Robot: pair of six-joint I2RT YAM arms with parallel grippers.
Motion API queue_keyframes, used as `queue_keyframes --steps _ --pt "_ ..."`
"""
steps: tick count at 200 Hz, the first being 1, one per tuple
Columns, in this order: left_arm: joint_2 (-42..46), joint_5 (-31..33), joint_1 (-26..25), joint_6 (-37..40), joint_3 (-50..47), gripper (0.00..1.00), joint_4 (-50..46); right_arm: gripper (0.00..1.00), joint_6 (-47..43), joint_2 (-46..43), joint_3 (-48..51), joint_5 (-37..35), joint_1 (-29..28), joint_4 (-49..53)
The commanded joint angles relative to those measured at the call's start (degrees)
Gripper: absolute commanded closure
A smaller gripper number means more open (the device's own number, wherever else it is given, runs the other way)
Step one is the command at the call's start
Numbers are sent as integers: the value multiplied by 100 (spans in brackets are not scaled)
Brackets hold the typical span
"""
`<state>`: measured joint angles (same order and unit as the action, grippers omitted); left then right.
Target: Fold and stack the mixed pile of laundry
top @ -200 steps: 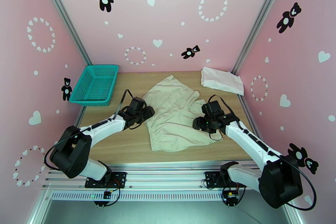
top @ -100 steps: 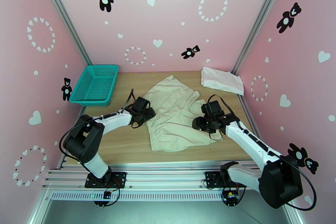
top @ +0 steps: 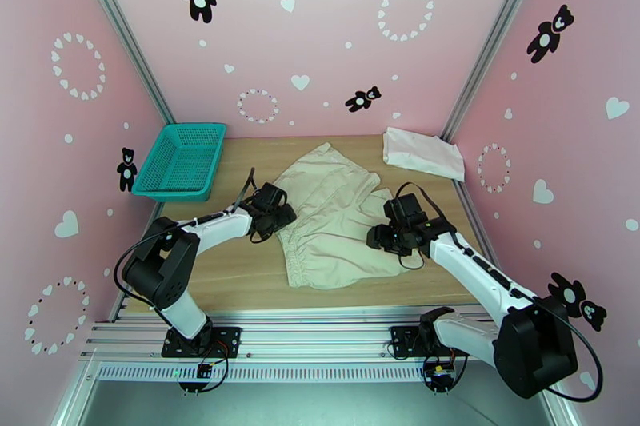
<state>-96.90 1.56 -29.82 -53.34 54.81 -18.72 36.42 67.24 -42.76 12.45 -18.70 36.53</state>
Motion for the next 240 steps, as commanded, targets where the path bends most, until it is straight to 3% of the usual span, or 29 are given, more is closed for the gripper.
queue_keyframes --steps 1,71,112,201,240 --pt "-17 12 -62 -46 64 21 100 43 -47 33 40 38 -20 -48" --pt "-246 -86 -79 -49 305 22 357 43 -40 -139 118 -49 -28 41" --pt "149 -91 -103 -83 -37 26 1261 43 -39 -98 119 -33 -24 0" --pt "104 -460 -119 -30 -528 31 3018 43 -54 -30 111 -19 -20 -34" --pt "85 -780 -157 51 -770 41 3952 43 -48 -56 83 -6 -22 -36"
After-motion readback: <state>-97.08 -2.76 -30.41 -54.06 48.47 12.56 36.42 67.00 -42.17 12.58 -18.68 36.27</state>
